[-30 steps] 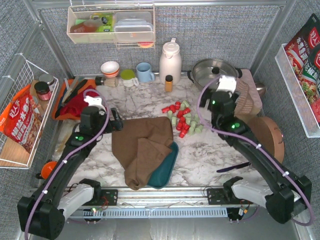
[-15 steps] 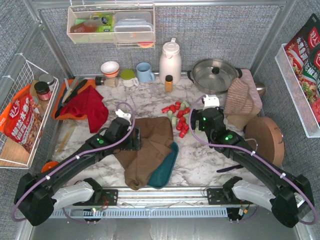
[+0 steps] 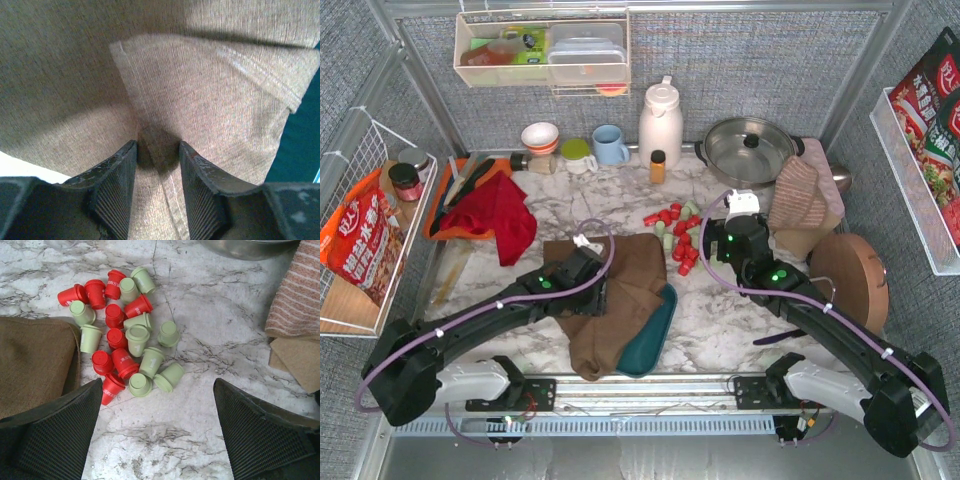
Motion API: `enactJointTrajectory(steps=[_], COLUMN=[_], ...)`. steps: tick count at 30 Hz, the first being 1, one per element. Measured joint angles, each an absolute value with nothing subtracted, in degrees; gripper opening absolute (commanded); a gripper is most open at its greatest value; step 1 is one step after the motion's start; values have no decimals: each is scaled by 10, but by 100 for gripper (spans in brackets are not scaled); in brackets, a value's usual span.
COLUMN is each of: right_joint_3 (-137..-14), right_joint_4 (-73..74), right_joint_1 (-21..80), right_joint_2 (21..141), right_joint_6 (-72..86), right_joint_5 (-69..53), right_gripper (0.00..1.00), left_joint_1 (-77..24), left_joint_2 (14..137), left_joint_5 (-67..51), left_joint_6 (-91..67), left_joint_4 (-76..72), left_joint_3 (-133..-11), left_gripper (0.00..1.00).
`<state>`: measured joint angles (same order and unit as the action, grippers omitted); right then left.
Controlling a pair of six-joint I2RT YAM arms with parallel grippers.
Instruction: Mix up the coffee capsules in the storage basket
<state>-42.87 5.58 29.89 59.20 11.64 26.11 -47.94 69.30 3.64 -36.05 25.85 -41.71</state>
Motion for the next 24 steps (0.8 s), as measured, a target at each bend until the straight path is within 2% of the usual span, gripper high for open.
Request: enactJointTrajectory(steps=[4, 11, 13, 14, 24], right_joint_3=[-427, -427, -427, -427, -427], right_joint_4=[55, 55, 55, 55, 55], right_joint_1=[299, 299, 299, 299, 299], right_joint_2=[592, 595, 595, 595, 589], right_joint_6=[116, 116, 116, 116, 116], right_joint_5=[261, 261, 261, 261, 261], right_gripper=[96, 96, 96, 96, 96], left_joint_1=[-495, -502, -502, -502, -502], left_joint_2=[678, 615, 602, 597, 572], left_joint_5=[39, 65, 76, 80, 104], left_joint_6=[-371, -398, -406, -406, -413], left_joint_4=[283, 300, 300, 300, 302], left_joint_3=[-416, -398, -398, -398, -421], left_gripper=[31, 15, 2, 0, 0])
